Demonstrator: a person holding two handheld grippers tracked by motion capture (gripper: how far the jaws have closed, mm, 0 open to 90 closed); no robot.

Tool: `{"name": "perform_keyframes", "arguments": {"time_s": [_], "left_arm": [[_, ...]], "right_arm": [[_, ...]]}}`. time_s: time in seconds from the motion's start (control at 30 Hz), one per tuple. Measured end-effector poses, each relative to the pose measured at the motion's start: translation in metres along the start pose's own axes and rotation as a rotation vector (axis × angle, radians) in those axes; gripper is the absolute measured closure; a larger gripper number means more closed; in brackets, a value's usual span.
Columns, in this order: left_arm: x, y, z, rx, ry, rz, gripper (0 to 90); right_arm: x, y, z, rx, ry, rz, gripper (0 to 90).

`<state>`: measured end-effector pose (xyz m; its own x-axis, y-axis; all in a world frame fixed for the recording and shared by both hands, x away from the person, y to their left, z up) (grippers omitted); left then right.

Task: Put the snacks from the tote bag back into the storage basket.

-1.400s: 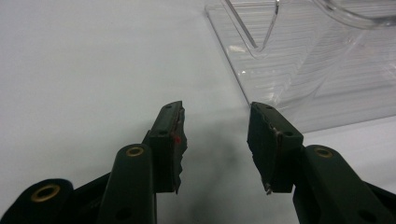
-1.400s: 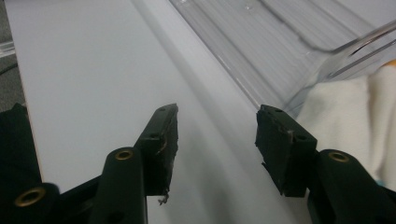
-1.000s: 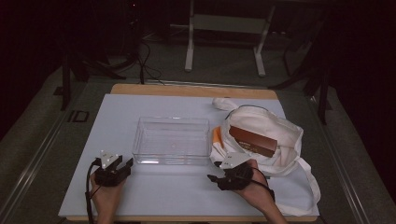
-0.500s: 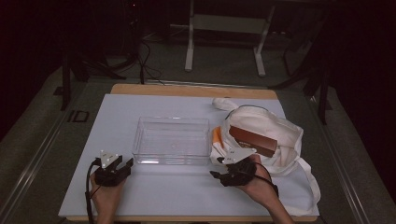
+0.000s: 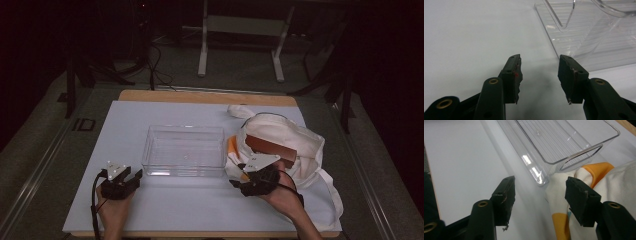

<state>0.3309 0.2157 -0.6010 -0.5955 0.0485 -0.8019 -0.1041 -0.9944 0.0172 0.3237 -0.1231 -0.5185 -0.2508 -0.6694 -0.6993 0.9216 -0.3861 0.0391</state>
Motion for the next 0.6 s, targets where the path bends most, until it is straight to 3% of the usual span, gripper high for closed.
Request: {"name": "perform_keyframes", "arguments": {"time_s": [0.13, 0.6], "left_arm": [[0.0, 0.0, 0.0, 0.002, 0.002, 0.0, 53.6], [0.0, 0.0, 0.0, 0.003, 0.004, -0.001, 54.4]], "right_arm": [[0.0, 0.001, 0.002, 0.004, -0.014, 0.025, 42.3], [0.001, 0.014, 0.011, 0.028, -0.02, 0.024, 41.3]]}}
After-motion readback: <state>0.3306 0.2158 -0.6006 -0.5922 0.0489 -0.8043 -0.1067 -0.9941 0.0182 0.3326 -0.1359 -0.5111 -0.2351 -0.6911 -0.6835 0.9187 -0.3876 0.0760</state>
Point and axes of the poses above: each handheld gripper's, and its own axes: z roughly backward along the jaws, x roughly out of its underside, y roughly to its right, the point moved 10 cm from there along -z, roughly forward along the jaws, and after that the axes turned 6 degrees about -x, right-handed, at the moved point
